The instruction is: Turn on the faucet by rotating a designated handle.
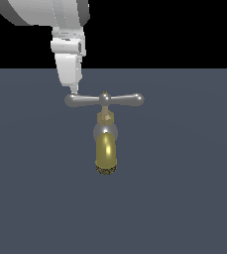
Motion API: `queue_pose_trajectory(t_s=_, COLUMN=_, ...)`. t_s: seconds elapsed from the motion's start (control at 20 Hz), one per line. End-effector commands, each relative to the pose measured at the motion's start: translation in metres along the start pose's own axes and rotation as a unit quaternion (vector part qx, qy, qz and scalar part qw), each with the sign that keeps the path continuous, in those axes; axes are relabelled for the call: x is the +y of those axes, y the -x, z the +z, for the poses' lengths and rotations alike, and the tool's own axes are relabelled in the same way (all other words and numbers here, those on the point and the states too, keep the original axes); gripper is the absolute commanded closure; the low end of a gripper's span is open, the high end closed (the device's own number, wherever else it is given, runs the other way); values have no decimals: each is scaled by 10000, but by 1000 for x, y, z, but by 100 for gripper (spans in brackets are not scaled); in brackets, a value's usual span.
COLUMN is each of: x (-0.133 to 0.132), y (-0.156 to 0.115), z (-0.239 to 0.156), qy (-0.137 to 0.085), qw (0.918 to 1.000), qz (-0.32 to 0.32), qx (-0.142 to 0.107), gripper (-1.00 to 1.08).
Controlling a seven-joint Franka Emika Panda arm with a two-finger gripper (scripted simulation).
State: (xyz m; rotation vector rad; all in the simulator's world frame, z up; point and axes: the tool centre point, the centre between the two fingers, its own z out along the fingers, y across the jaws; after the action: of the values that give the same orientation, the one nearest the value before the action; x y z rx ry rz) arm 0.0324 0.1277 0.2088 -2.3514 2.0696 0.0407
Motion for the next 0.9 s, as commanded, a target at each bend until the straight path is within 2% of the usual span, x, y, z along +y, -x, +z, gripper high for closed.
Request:
queue_pose_trajectory(t_s=0.0, x=-4, y=2, z=6, qy=-30, qw=9999, qz=121, qx=66, gripper=108)
queue_pose_trajectory(t_s=0.5, x=-7, y=4, z=11, qy=-52, qw=9997, qz=215, qx=124, gripper=108)
queue_pose_trajectory(t_s=0.85, x=12, y=6, z=11, qy=-52, qw=9997, qz=215, qx=124, gripper=108)
